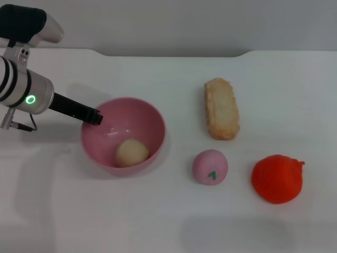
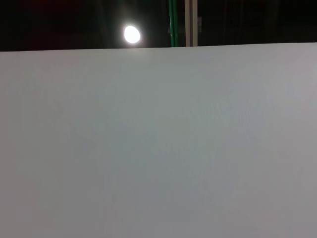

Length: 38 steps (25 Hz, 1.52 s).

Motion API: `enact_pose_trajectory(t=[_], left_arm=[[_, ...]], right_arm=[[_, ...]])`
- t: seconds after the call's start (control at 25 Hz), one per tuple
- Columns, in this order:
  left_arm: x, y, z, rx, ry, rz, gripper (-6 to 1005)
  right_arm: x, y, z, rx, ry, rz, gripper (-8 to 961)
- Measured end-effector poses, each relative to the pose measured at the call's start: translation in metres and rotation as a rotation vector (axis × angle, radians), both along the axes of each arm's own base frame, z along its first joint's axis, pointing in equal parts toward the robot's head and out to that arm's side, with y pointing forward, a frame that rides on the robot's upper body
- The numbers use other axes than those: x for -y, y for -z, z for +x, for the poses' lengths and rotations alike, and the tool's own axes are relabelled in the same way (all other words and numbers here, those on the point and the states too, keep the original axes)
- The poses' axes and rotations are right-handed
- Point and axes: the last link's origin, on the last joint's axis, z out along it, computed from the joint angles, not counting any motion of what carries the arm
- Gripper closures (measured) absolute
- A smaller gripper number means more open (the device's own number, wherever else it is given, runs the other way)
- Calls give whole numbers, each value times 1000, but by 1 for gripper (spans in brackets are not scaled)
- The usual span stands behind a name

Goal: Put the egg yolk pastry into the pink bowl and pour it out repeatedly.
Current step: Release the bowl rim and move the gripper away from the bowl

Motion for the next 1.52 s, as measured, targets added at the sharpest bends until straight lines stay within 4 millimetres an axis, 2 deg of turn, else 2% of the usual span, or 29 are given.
enact_pose_trajectory(t=[1.16, 1.48, 1.52], left_arm=[[6, 8, -5, 16, -35, -13, 796], [7, 10, -3, 21, -23, -9, 776], [5, 6, 3, 36, -5, 5, 742]], right_arm=[[1, 2, 0, -6, -9, -13, 229], [2, 3, 2, -13, 3, -10, 230], [2, 3, 2, -13, 3, -10, 230]])
